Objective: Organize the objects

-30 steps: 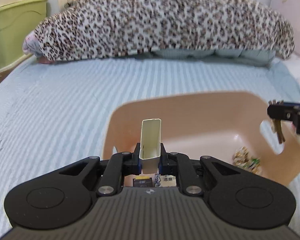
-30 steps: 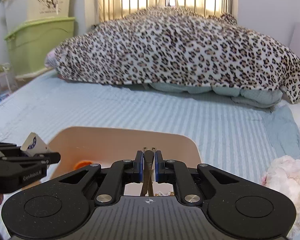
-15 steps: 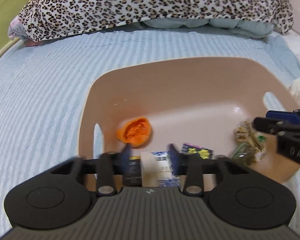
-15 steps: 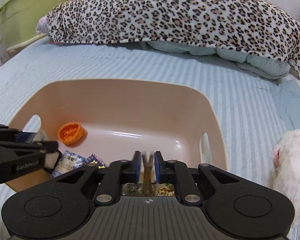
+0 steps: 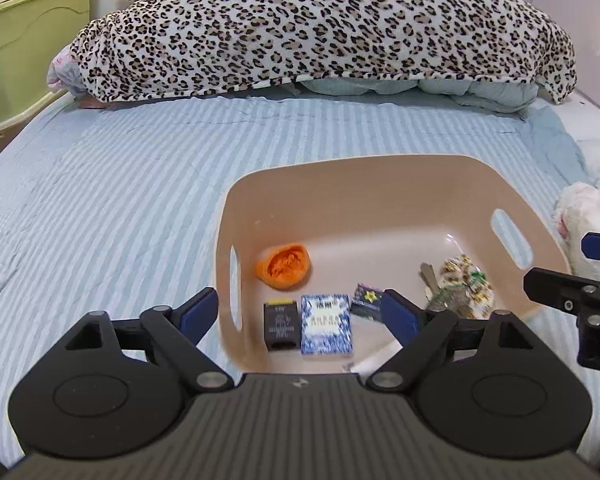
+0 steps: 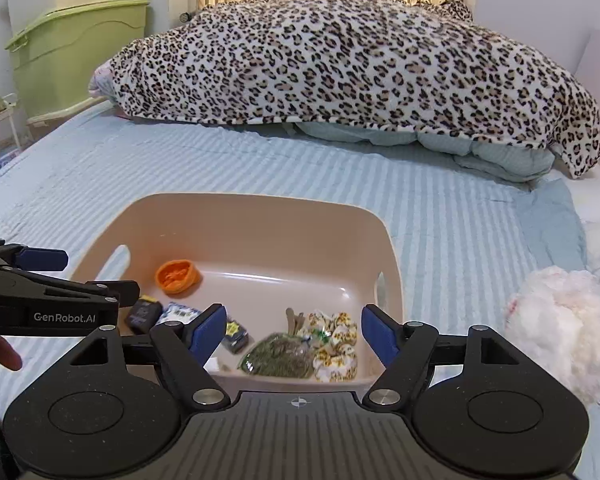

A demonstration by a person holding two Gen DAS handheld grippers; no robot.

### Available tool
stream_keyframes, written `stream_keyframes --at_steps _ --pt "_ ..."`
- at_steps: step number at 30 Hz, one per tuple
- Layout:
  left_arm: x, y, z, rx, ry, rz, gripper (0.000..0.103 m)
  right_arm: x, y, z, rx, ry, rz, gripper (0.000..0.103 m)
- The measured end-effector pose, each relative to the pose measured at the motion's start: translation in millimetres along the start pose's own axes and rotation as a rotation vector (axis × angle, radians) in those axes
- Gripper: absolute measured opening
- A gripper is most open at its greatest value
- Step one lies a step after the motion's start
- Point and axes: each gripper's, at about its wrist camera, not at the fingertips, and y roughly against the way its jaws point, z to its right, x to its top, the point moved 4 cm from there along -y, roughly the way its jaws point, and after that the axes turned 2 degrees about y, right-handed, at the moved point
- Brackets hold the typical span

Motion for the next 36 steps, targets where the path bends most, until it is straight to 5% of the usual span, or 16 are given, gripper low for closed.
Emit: stream_keyframes --at_steps 15,36 --pt "-55.8 75.6 10.3 -0.016 -0.049 0.02 0.09 -39.2 80.8 -4.5 0.026 -0.034 0.042 0.08" --pt "-116.9 146.8 11.7 -0.07 -0.042 0.049 0.09 -95.4 134.9 -23.1 0.045 -0.015 0.043 0.082"
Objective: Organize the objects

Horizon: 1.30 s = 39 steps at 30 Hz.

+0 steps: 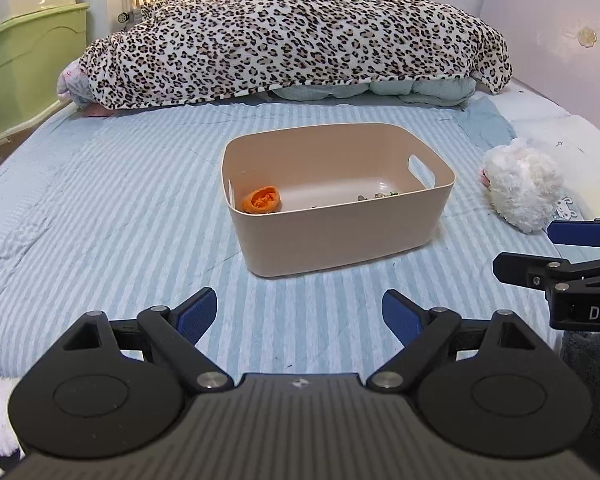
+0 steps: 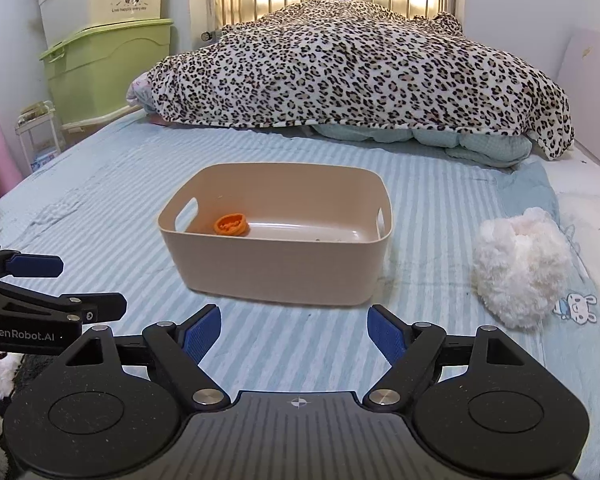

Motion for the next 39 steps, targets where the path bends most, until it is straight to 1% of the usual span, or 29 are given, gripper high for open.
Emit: stream_keyframes --at_steps 1,2,4,9,14,15,18,25,31,39 --pt "-1.4 2.8 -0.3 0.001 0.002 0.004 0.09 -0.4 1.8 0.5 0.002 0.002 0.0 0.082" --pt "-2.5 5.3 -0.6 0.003 0.006 0.007 0.09 -1.3 4.0 -0.5 0.001 0.004 0.0 0.087" --pt "-3.9 10.3 -0.8 0.004 0.012 0.012 0.09 -3.2 8.9 -1.4 -0.013 0.005 0.005 0.089" --pt "-7.3 23.2 1.4 0.029 -0.001 0.032 0.09 -8.3 18.9 -4.5 -0.023 0.006 0.009 0.089" --pt "-11.6 32.5 4.2 0.022 0.005 0.04 0.09 -11.3 26.5 -6.6 -0.008 -0.013 0.012 0.089" --pt "-12.8 33.3 4.9 0.016 0.003 0.027 0.09 -11.7 27.7 -6.5 -0.007 -0.015 0.013 0.089" --pt "-14.5 38.1 6.5 0.03 -0.005 0.033 0.09 -12.4 32.4 -7.0 -0.008 -0.013 0.014 0.089" --pt "-16.4 46.0 8.1 0.004 -0.005 0.035 0.09 -12.7 45.5 -9.8 0.004 -0.03 0.029 0.089" --pt "-19.4 45.4 9.5 -0.008 0.001 0.02 0.09 -13.8 54.5 -11.4 0.016 -0.033 0.031 0.089" --pt "-18.7 46.9 7.3 -0.023 0.011 0.022 0.09 -17.0 55.2 -10.2 0.018 -0.045 0.02 0.089"
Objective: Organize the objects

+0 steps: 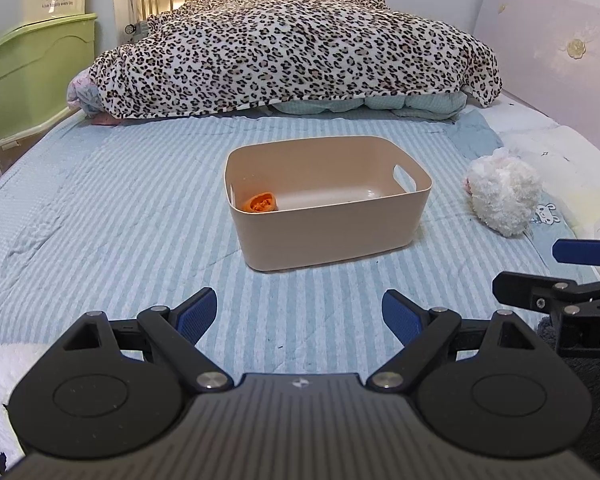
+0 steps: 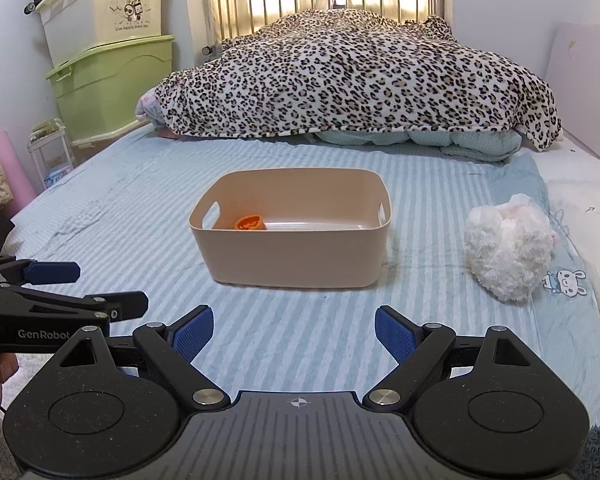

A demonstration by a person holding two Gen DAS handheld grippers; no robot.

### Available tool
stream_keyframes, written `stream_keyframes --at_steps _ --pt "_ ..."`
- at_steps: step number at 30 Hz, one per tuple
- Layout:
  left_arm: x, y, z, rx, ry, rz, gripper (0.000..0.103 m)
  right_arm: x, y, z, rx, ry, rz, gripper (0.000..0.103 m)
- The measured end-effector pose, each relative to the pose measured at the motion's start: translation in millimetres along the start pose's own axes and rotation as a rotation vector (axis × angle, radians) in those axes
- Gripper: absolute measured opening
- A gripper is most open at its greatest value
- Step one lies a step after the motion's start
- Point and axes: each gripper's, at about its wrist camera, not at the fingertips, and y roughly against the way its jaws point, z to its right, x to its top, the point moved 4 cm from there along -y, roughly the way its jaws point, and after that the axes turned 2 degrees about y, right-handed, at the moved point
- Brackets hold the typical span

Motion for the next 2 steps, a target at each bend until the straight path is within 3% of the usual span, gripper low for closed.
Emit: stream_keyframes --at_steps 2 --pt "0.1 -0.2 -0.6 -0.002 0.001 -0.001 0.09 -1.0 -1.0 0.2 0.002 -0.004 -0.004 0.089"
